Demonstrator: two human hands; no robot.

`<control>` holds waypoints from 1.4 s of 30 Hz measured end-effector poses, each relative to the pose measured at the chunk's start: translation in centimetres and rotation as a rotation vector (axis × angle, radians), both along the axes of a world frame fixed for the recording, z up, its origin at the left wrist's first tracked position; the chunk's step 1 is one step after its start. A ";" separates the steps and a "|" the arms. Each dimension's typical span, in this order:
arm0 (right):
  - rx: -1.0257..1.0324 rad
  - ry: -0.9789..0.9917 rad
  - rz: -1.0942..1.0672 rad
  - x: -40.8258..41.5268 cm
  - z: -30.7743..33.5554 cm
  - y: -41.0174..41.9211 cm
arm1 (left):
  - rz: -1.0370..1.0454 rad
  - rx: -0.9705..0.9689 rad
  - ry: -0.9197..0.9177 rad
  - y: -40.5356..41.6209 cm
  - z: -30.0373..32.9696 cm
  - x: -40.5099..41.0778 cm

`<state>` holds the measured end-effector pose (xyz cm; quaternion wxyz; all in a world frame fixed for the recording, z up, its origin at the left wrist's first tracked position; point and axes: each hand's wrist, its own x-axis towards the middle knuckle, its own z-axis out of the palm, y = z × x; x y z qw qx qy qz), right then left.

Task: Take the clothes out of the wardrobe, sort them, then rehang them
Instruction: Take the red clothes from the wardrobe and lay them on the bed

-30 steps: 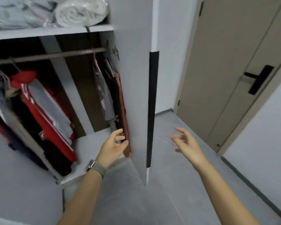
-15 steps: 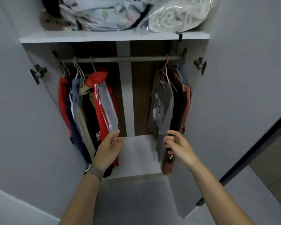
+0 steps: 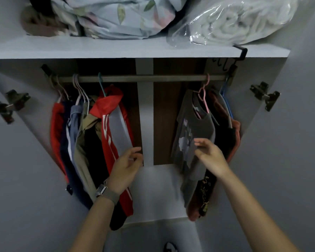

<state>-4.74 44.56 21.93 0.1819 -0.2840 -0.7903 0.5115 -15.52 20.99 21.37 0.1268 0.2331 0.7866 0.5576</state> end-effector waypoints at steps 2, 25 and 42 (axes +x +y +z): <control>0.118 0.046 -0.102 -2.6 0.1 3.7 | 0.021 -0.031 0.084 1.9 0.2 -2.1; -0.204 -0.040 0.186 -23.1 -1.2 2.6 | 0.527 -0.292 0.300 1.1 -1.3 -20.6; -0.152 -0.026 0.115 -21.5 -1.6 1.4 | 0.111 -0.492 0.310 9.1 -1.5 -17.4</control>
